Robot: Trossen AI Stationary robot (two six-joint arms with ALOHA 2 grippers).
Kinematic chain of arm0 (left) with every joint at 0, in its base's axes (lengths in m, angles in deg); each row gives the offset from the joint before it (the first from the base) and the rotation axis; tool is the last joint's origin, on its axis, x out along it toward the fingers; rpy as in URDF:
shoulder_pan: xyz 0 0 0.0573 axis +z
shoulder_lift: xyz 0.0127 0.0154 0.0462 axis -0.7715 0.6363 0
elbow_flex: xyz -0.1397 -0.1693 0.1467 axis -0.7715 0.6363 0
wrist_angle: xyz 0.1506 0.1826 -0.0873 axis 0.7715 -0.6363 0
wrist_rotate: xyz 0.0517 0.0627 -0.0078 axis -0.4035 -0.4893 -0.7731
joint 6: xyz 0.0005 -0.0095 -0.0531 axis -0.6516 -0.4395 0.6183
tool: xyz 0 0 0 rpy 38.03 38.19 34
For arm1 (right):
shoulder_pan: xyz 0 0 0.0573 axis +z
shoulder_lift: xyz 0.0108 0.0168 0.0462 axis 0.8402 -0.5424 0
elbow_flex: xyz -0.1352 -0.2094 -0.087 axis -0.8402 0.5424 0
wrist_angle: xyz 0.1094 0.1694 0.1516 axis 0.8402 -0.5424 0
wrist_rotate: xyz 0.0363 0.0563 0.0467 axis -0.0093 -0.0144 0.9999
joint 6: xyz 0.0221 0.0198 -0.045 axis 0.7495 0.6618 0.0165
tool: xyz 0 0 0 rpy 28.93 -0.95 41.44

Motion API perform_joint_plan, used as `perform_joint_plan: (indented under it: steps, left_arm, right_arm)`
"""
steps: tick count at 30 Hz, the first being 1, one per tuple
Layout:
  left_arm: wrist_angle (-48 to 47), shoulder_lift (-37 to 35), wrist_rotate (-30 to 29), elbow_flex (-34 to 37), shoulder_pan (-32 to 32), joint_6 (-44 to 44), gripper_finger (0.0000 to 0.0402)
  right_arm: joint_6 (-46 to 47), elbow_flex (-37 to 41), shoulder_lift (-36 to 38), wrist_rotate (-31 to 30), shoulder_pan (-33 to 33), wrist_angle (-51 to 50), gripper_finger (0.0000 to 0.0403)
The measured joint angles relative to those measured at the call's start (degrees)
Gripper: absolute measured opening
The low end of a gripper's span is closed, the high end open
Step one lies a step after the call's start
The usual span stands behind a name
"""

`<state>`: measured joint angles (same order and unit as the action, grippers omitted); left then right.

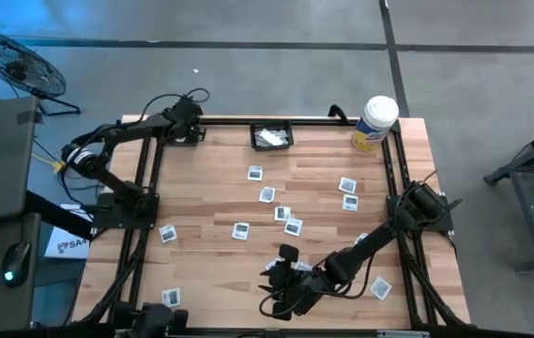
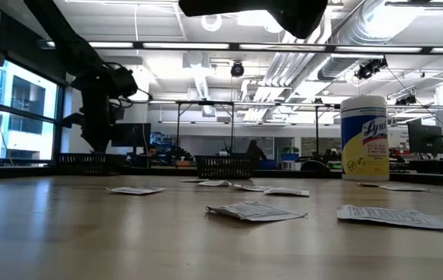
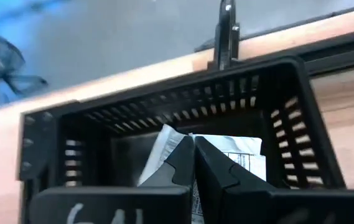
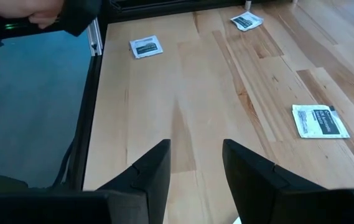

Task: Pick & Place First Aid Supplies
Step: Put the gray towelette pack into the left black bin

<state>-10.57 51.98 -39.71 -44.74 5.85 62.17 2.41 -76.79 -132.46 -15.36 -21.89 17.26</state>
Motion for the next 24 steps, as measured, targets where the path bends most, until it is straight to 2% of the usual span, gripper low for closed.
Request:
perform_joint_plan:
  steps: [5, 11, 20, 24]
  left_arm:
    - [-4.77, 3.0, 5.99, -3.28, 4.02, 1.44, 0.0001]
    - [-4.82, 3.2, 10.49, -3.56, 6.95, 1.5, 0.0009]
    - [-5.83, 0.01, 15.79, -3.58, 7.04, -0.44, 0.0114]
    - [-7.79, -5.27, 19.79, -3.58, 6.52, -1.37, 0.0131]
  right_arm:
    - [0.44, 0.0, 0.0, 0.58, 0.0, 0.02, 0.0139]
    - [0.44, 0.0, 0.0, 2.1, 0.0, 0.02, 0.0139]
    - [0.66, 0.0, 0.0, 2.12, 0.0, 0.02, 0.0139]
    - [0.66, 0.0, 0.0, 2.06, 0.0, 0.02, 0.0139]
